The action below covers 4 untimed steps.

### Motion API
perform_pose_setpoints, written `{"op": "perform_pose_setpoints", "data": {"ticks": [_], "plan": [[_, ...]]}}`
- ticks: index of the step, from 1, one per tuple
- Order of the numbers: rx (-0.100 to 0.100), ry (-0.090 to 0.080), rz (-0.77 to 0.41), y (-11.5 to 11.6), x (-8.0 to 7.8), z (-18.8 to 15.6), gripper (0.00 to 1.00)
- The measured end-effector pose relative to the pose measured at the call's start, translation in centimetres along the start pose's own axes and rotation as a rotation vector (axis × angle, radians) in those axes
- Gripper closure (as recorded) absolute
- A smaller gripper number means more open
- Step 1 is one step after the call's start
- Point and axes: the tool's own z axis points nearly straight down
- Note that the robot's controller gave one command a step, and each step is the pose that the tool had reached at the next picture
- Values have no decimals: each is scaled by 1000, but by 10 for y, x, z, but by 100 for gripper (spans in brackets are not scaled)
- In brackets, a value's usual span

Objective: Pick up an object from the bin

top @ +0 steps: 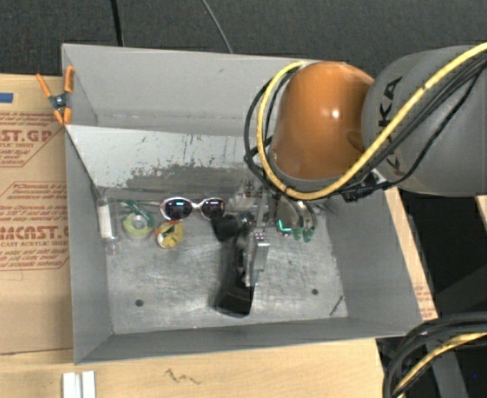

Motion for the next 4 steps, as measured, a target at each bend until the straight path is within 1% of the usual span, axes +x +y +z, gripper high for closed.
{"op": "perform_pose_setpoints", "data": {"ticks": [1, 2, 3, 4], "plan": [[-1, -8, 1, 0, -2, -5, 0], [1, -11, -136, -8, 2, 33, 0], [2, -12, -452, -27, 5, 113, 0], [3, -12, -714, -23, 18, 141, 0]]}}
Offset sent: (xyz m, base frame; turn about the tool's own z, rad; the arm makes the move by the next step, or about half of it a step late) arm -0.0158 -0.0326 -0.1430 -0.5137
